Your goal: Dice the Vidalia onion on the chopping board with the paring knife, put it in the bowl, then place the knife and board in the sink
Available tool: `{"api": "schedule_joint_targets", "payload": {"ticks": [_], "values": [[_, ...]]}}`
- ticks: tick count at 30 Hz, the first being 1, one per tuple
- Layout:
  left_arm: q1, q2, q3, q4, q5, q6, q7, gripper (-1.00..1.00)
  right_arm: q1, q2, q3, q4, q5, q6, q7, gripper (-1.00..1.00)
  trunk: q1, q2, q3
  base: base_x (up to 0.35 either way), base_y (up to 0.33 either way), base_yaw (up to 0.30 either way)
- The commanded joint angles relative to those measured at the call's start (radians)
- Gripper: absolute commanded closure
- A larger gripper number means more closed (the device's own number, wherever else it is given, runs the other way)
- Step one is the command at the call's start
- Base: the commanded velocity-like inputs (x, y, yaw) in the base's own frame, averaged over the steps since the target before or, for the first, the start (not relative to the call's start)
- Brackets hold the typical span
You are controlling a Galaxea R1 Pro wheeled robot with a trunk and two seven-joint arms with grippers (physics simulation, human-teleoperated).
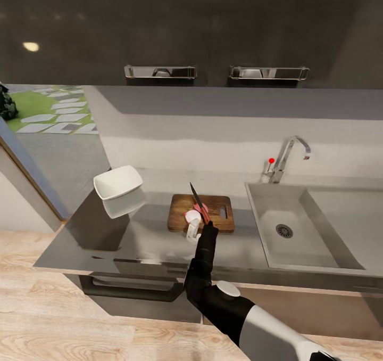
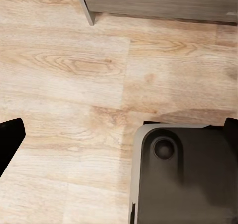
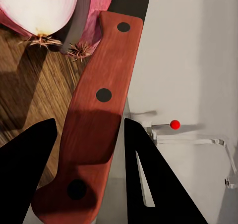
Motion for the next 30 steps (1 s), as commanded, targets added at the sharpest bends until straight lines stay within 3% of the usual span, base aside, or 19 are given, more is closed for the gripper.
{"api": "schedule_joint_targets", "payload": {"ticks": [1,8,9,11,20,30], "values": [[0.001,0.001,-0.008,-0.002,0.009,-0.001,0.003,-1.0,-0.001,0.0,0.001,0.045,-0.063,-0.015,-0.004,1.0,0.001,-0.001,-0.002,0.0,0.0,0.0],[0.001,0.002,-0.008,-0.002,0.009,-0.001,0.003,-1.0,-0.001,0.0,0.001,0.044,-0.062,-0.015,-0.004,1.0,0.001,-0.001,-0.002,0.0,0.0,0.0],[0.001,-0.004,-0.009,0.004,0.009,-0.007,0.004,-1.0,-0.001,0.0,-0.002,-0.002,-0.009,-0.002,-0.012,1.0,0.001,-0.001,-0.002,0.0,0.0,0.0],[0.001,-0.013,-0.014,0.015,0.009,-0.009,0.002,-1.0,-0.001,0.0,0.006,-0.002,-0.002,0.006,-0.02,1.0,0.001,-0.001,-0.002,0.0,0.0,0.0],[0.001,-0.01,-0.012,0.034,0.009,-0.003,0.002,-1.0,-0.001,0.0,0.005,-0.024,0.008,0.018,-0.053,1.0,0.001,-0.001,-0.002,-0.009,0.0,0.0],[0.001,-0.01,-0.011,0.036,0.009,-0.003,0.002,-1.0,-0.001,0.0,0.006,-0.08,-0.002,0.025,-0.098,1.0,0.001,-0.001,-0.002,-0.192,0.0,0.0]]}}
